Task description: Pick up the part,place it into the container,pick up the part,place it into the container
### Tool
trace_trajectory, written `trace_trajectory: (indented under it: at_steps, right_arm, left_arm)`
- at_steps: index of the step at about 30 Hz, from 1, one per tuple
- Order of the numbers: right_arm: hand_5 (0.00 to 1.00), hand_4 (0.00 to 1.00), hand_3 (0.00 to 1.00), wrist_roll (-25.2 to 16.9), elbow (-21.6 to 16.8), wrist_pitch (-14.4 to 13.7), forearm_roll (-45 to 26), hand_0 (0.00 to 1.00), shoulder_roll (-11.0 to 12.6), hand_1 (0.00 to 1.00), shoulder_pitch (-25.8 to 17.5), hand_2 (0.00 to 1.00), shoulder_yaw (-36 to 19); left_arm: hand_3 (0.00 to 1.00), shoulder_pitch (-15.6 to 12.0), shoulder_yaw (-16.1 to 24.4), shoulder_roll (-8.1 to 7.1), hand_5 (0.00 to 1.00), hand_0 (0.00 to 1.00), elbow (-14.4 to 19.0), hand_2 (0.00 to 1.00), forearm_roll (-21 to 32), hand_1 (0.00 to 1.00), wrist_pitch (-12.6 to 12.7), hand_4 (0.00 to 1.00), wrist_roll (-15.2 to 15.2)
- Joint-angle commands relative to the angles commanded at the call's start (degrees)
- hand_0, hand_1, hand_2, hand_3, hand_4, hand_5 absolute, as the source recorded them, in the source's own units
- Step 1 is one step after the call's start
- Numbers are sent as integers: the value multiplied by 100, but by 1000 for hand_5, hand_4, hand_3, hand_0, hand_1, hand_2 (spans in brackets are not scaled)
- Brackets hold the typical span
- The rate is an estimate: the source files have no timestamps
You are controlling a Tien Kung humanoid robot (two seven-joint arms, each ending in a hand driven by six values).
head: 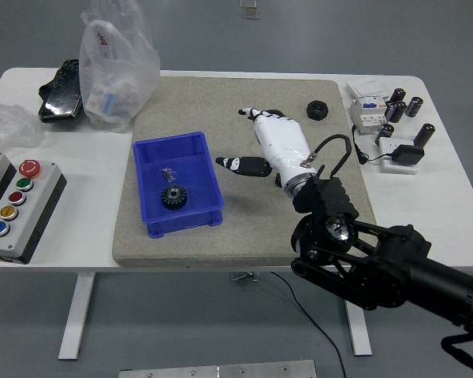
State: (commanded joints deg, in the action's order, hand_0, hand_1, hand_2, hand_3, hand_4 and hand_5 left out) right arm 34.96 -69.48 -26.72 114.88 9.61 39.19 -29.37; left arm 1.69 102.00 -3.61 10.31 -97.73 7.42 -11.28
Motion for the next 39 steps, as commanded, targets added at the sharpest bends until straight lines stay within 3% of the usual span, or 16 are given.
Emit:
trace_trajectory:
  at_steps: [1, 2, 7, 8, 19, 20, 25, 26, 31, 32, 37, 38, 39]
  right_arm:
    - [484, 947, 812, -3, 121, -26, -32, 554, 21, 673, -34, 747, -30]
    - [463, 935, 778, -14, 240, -45, -74, 420, 34, 598, -65, 698, -38]
    - [463, 935, 778, -85, 736, -86, -307, 420, 7, 598, -151, 698, 82]
    - [464, 928, 765, -98, 807, -90, -354, 372, -6, 546, -156, 668, 112]
    - [454, 918, 761, -224, 1443, -58, -685, 357, -150, 531, 8, 653, 449]
    - [314, 800, 717, -229, 1484, -44, -706, 344, -163, 504, 26, 608, 486]
    - [314, 800, 717, -240, 1610, 80, -795, 344, -201, 504, 86, 608, 616]
    - [247, 480, 629, -243, 1618, 97, -812, 332, -203, 474, 92, 521, 635]
    - [247, 480, 629, -260, 1628, 87, -796, 332, -227, 474, 108, 521, 663]
    - [114, 330, 501, -257, 1632, 97, -785, 323, -231, 433, 111, 409, 666]
    - [114, 330, 501, -253, 1666, 192, -794, 323, -232, 433, 112, 409, 716]
    - [101, 244, 442, -255, 1669, 205, -798, 307, -230, 406, 111, 343, 726]
    - [101, 244, 442, -257, 1670, 212, -800, 307, -228, 406, 110, 343, 732]
  left_arm:
    - [761, -3, 1, 4, 558, 791, 0, 694, 1, 742, 1, 841, 2]
    - [761, -4, -1, 3, 555, 791, 0, 693, 3, 742, 2, 839, 5]
    - [761, 1, -9, -15, 555, 791, 0, 693, 12, 742, 6, 839, 18]
    - [761, 2, -12, -16, 557, 791, 0, 691, 13, 742, 6, 841, 20]
    - [761, 7, -7, 4, 552, 791, 0, 690, -9, 741, 4, 835, 2]
    - [760, 9, -2, 3, 550, 791, 0, 691, -13, 741, 4, 834, 0]
    - [760, 41, -6, -4, 550, 791, 0, 691, 8, 741, 6, 834, 6]
    - [758, 47, -8, -4, 547, 791, 0, 690, 13, 741, 6, 832, 7]
    - [758, 62, -13, 10, 547, 791, 0, 690, 28, 741, 6, 832, 8]
    - [754, 66, -18, 14, 547, 791, 0, 690, 34, 741, 5, 830, 10]
    - [754, 81, -78, 23, 547, 791, 0, 690, 117, 741, -1, 830, 50]
    - [748, 83, -87, 22, 547, 790, 0, 690, 133, 741, -1, 829, 59]
    - [748, 85, -92, 21, 547, 790, 0, 690, 144, 741, -2, 829, 65]
